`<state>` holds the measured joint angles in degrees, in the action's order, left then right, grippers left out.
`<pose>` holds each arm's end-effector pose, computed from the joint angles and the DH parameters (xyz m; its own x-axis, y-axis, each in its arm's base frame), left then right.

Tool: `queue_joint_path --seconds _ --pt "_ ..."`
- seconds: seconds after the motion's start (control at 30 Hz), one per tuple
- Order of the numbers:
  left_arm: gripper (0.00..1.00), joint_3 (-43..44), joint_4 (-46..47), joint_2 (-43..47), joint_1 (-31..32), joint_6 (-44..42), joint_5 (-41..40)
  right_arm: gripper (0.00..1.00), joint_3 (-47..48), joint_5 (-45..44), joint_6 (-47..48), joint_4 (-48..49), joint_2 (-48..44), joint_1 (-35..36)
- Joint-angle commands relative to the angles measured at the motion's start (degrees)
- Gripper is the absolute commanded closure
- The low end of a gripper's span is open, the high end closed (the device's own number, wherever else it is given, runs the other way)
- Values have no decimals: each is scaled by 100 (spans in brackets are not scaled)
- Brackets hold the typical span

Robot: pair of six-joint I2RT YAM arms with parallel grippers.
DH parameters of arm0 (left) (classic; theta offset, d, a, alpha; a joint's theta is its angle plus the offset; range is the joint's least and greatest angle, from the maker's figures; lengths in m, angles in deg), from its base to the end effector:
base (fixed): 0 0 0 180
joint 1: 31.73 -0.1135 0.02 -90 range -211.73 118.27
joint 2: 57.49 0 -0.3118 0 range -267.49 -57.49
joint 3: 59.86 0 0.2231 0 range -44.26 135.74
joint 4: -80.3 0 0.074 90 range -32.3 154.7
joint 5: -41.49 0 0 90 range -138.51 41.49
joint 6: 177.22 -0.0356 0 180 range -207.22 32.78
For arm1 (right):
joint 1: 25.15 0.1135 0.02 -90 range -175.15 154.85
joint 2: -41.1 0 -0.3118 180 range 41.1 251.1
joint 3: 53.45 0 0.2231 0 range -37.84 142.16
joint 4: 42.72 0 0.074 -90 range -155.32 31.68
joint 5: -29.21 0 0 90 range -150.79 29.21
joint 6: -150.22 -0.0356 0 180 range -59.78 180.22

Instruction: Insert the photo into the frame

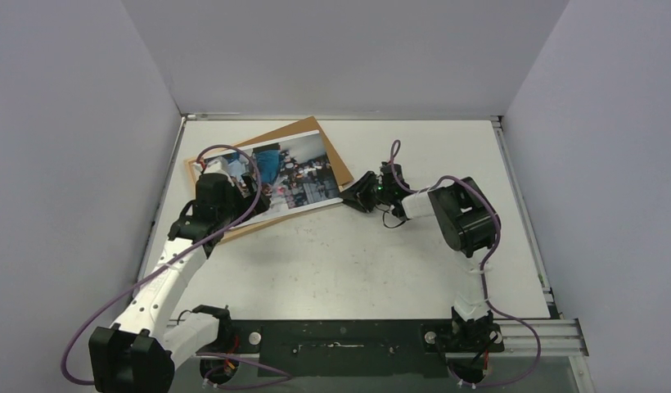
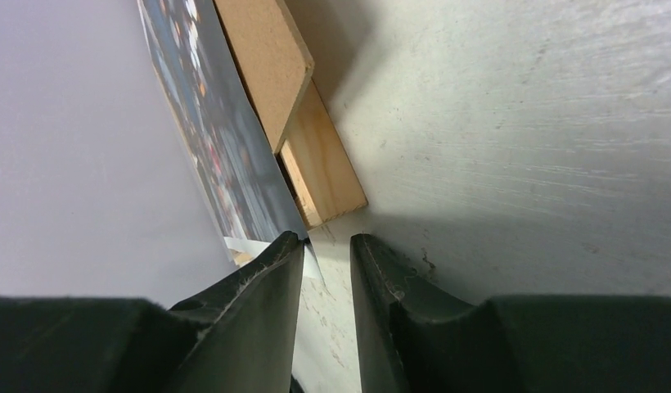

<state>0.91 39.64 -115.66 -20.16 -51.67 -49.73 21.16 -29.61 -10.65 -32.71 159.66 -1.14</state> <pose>0.1615 -0.0323 0.3210 -0.5984 -0.4708 -0.6482 -0.2014 0.8715 -0.4471 0.3728 0.1862 0.1742 -0.8667 0.4988 0.0012 0.2392 0.4135 0.8785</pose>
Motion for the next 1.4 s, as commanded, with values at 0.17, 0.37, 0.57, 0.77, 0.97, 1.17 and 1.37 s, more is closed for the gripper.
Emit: queue_joint_path --seconds 0.17,0.37,0.57,0.77,0.97,1.17,1.37 --pt "3 151 359 -76 10 -25 -24 88 -25 318 -631 976 175 20" --pt "3 188 344 -102 7 -152 -134 100 -142 476 -323 503 -237 -137" --pt "3 346 217 -268 -4 -342 -304 100 -3 636 1295 -1212 -736 -766" --pt "3 579 -8 -601 -174 -460 -423 100 834 194 3571 -4049 -1022 -1724" --pt "3 697 -70 -949 -515 -391 -149 100 719 -309 3809 -4551 -1415 -2815" --pt "3 697 1 -1143 -621 -415 49 100 453 -864 3739 -4747 -1860 -3389" --pt "3 740 -6 -1349 -646 -426 98 100 228 -1886 3710 -5144 -2405 -4006"
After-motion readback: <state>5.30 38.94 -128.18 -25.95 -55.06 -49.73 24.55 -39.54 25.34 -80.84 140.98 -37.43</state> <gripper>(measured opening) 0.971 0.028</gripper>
